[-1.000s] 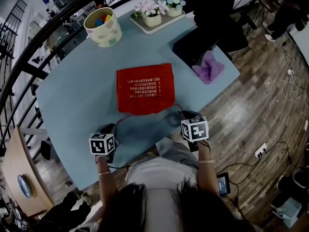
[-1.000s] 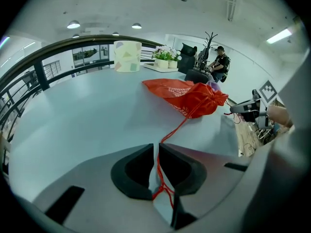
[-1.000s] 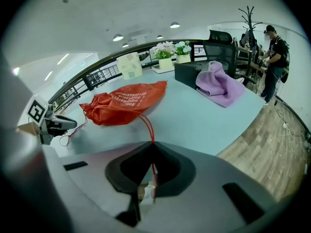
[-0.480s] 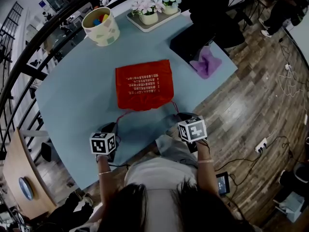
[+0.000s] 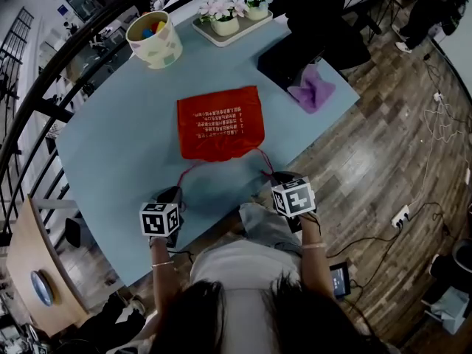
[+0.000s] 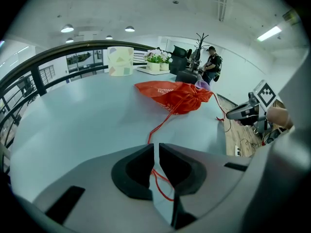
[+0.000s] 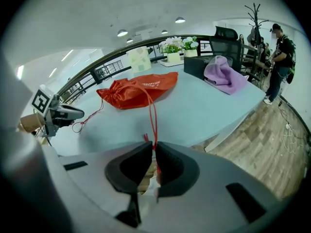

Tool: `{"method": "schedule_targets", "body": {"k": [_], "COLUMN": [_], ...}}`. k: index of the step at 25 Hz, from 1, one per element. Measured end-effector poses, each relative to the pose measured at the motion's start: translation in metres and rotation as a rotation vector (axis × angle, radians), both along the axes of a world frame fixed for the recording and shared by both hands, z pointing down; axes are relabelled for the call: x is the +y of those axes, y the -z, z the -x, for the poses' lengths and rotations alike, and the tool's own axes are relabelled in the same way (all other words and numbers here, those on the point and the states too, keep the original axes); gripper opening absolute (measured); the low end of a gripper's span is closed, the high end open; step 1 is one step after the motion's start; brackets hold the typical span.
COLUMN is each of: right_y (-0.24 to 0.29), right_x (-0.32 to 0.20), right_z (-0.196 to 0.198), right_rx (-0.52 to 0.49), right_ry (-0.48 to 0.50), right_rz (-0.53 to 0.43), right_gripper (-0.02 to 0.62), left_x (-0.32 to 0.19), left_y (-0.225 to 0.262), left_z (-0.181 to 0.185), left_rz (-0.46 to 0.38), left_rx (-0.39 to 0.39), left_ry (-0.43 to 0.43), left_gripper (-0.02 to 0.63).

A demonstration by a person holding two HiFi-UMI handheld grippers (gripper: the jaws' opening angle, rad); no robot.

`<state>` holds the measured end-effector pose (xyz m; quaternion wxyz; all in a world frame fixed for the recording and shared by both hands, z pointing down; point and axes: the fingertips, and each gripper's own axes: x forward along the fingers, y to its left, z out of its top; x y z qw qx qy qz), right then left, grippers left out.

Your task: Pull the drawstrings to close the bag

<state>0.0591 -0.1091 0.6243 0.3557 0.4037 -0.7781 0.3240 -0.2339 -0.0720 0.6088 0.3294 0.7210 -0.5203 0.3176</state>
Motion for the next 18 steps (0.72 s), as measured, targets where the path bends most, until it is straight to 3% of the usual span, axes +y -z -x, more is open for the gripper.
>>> {"method": "schedule_targets", "body": {"k": [18], "right_y": [0.021], "right_x": [0.036], "right_z": [0.008], "right_rx": [-0.006], "right_ry": [-0.028], "right_rz": [-0.057], "right_gripper": [0.029], "left_x": [0.021], "left_y": [0.048], "left_z": [-0.005], "left_rz": [-0.157], "left_rx": [-0.011], "left_ry": [-0.008], "left_gripper": [0.023]}}
